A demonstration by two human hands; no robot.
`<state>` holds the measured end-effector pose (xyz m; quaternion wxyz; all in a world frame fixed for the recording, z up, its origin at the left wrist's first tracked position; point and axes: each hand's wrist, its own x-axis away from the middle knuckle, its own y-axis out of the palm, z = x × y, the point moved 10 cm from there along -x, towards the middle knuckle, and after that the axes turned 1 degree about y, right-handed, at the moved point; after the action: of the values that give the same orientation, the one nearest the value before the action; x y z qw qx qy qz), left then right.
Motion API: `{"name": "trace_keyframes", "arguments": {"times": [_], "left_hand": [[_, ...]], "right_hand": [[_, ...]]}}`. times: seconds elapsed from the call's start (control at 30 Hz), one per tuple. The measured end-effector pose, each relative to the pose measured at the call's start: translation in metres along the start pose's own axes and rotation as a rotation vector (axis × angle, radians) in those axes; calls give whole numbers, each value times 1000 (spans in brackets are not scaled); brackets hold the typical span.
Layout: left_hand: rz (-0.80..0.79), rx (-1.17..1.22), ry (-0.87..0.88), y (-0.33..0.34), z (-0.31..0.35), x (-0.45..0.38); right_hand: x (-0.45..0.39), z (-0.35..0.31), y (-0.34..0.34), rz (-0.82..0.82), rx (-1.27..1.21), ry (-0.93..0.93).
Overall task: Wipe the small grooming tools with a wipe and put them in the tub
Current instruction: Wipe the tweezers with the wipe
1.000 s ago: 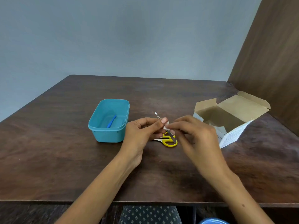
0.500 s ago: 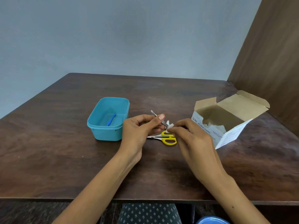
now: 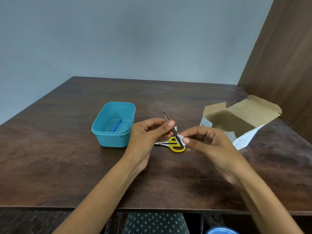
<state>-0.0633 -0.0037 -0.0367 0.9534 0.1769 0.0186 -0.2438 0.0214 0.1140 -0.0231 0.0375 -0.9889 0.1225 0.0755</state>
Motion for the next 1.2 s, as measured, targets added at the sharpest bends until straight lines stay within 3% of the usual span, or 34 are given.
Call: {"name": "trace_keyframes", "arguments": {"times": [0.3, 0.6, 0.7, 1.03, 1.2], "left_hand": [[-15, 51, -16, 3, -1, 0], [-18, 67, 17, 3, 3, -1], [-24, 62, 20, 4, 3, -1], [70, -13, 140, -6, 11, -1], [64, -44, 147, -5, 11, 0]], "right_hand": [[3, 26, 4, -18, -309, 241], [17, 48, 29, -176, -759, 543], [14, 45, 28, -159, -784, 503], [13, 11, -5, 107, -232, 72], [14, -6, -6, 270, -83, -102]]}}
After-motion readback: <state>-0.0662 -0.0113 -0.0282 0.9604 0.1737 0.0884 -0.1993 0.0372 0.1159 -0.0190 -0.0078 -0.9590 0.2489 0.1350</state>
